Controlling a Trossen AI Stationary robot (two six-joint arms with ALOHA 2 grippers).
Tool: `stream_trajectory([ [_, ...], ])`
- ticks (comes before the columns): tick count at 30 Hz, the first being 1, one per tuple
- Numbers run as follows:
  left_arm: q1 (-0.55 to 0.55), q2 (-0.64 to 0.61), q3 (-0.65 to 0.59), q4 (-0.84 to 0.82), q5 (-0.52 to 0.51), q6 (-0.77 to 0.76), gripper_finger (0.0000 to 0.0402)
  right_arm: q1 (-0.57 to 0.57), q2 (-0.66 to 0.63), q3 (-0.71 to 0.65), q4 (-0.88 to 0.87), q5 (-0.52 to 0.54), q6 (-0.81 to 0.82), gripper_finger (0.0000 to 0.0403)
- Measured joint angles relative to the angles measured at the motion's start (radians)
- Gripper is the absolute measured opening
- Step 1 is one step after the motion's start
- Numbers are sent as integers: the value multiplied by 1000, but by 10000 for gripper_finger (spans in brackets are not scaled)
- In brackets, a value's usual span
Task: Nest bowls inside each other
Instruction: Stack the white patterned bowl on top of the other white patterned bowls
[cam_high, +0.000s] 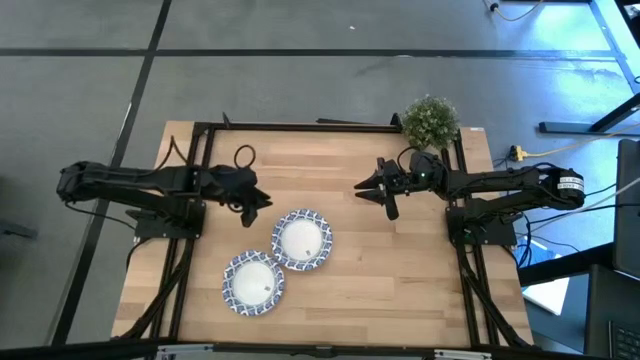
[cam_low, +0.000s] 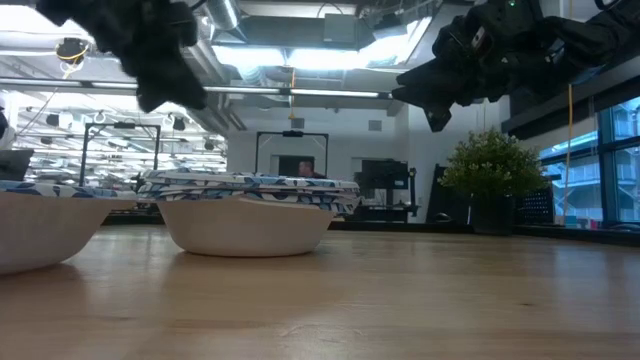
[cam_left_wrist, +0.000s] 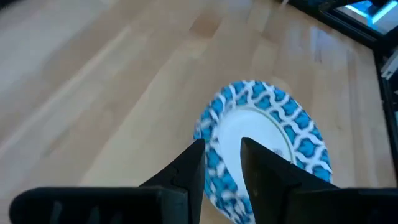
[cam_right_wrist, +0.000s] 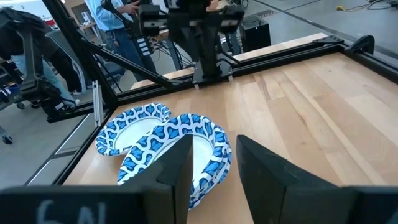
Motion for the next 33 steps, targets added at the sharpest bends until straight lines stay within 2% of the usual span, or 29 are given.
stream_trajectory([
  [7, -105, -96, -103, -10, 2, -141, 96, 0, 0, 0, 0, 0, 2, 124],
  [17, -244, -139, -120, -150, 70, -317, 96, 0, 0, 0, 0, 0, 9, 124],
  [21, -282, -139, -120, -160, 104, -342, 96, 0, 0, 0, 1, 0, 31, 124],
  [26, -297, -138, -120, -258, 128, -404, 96, 0, 0, 0, 8, 36, 58, 124],
  [33, -296, -138, -120, -299, 167, -358, 96, 0, 0, 0, 17, 59, 82, 124],
])
